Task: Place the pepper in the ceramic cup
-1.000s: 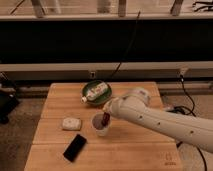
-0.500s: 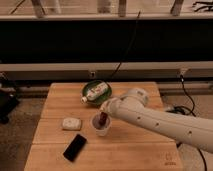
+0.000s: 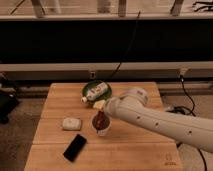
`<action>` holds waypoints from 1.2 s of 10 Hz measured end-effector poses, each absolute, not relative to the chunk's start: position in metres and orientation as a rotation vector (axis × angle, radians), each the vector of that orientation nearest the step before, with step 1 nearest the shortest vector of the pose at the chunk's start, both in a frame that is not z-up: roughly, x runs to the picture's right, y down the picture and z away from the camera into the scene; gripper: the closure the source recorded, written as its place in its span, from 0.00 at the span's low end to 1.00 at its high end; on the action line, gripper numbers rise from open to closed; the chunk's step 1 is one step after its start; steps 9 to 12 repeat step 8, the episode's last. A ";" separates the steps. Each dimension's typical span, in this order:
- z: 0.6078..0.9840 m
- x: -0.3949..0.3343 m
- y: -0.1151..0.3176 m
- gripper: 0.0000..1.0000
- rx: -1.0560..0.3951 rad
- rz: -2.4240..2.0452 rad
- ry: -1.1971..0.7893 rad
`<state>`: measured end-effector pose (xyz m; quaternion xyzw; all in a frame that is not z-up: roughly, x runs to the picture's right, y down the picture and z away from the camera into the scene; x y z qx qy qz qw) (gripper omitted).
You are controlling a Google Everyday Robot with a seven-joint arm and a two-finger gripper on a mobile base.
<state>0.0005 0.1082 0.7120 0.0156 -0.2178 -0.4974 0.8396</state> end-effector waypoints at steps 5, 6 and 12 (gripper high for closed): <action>0.719 0.014 0.106 0.55 0.029 -1.035 -0.441; 0.720 0.012 0.106 0.66 0.031 -1.034 -0.442; 0.714 0.014 0.098 0.84 0.029 -1.025 -0.439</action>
